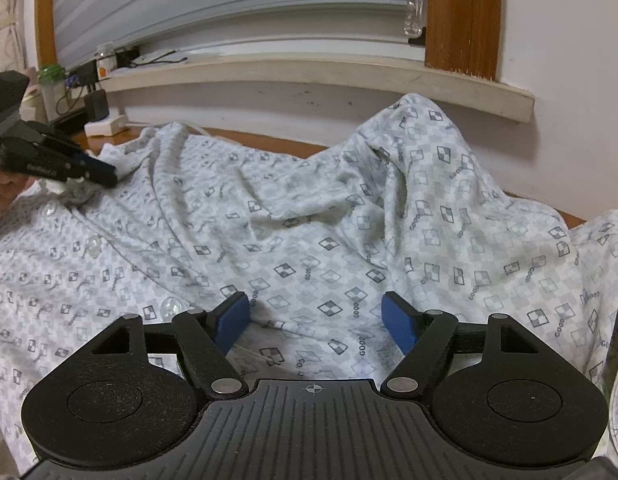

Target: Fold clothes

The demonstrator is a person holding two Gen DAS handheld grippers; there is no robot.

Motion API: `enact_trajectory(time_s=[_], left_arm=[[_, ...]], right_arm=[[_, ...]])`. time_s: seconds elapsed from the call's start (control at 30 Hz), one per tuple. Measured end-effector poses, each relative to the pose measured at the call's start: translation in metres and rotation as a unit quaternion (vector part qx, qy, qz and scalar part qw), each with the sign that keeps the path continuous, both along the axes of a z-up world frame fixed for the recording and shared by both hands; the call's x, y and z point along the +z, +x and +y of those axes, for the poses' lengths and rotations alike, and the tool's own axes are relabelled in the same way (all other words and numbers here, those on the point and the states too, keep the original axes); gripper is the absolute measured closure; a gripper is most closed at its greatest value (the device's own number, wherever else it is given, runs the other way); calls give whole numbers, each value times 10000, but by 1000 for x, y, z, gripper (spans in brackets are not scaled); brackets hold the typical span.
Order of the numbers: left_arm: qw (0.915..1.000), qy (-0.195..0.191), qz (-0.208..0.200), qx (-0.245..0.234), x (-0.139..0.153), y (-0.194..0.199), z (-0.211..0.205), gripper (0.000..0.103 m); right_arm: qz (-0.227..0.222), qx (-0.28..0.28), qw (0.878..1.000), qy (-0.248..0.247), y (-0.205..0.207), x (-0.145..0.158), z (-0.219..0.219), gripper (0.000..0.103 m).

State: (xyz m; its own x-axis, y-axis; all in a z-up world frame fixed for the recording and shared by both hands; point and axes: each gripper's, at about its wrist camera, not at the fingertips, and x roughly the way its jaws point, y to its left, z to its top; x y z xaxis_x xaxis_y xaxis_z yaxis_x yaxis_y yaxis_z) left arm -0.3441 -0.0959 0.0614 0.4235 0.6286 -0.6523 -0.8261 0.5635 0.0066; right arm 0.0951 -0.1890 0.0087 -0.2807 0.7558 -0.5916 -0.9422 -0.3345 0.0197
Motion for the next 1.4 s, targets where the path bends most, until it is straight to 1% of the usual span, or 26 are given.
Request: enact_trajectory(time_s=[0.07,0.2,0.27,0.33,0.37,0.5,0.6,0.67,0.7,0.73,0.83,0.9,0.97,1.0,1.17,1.3,1.37,1.4], left_arm=[[9997,-16,-182,151,6,-30,-9,101],[9981,-307,-454,285,9,-83,-36,101],[9975,-370,-522,316,9,-98,-50,101],[9977,-331,-477,337,12,-105,-60,100],[9978,-313,-457,352,13,-108,-64,98],[9975,-175,-410,555,15,-118,-65,93],[9967,-204,-437,657,10,-128,-65,85],[9963,-250,-458,684,5,-134,-66,71],[9965,-276,-440,658,2,-134,-67,68],[9966,-296,-422,635,-2,-135,-68,65],[9971,-205,-421,604,-7,-134,-73,65],[9972,-165,-428,589,-8,-133,-74,71],[9979,-25,-365,537,-8,-130,-79,99],[9980,105,-261,570,-6,-129,-84,103],[9978,273,-451,412,7,-139,-111,103],[9973,378,-522,342,18,-143,-122,103],[9962,497,-625,339,21,-144,-121,103],[9951,629,-662,376,23,-143,-121,103]], right_arm=[[0,1,10000,-2,0,0,0,30],[-9,22,10000,-1,0,0,0,30],[-12,26,10000,-3,0,0,0,30],[-19,19,10000,-4,0,0,1,30],[-23,16,10000,-4,0,0,1,29],[-34,5,10000,-8,0,0,1,27],[-28,4,10000,-13,1,-1,1,27],[-39,4,10000,-5,1,-1,0,27],[-49,5,10000,2,1,0,0,27],[-55,7,10000,6,0,0,0,27],[-29,0,10000,-9,0,-1,0,27],[-21,0,10000,-16,1,-1,0,27],[-30,-1,10000,-12,0,0,0,27],[-32,-1,10000,-11,0,0,0,27],[-31,0,10000,-12,0,0,0,27],[-18,1,10000,-22,1,0,0,27],[-20,2,10000,-21,1,0,0,27],[-21,2,10000,-21,1,0,0,27]])
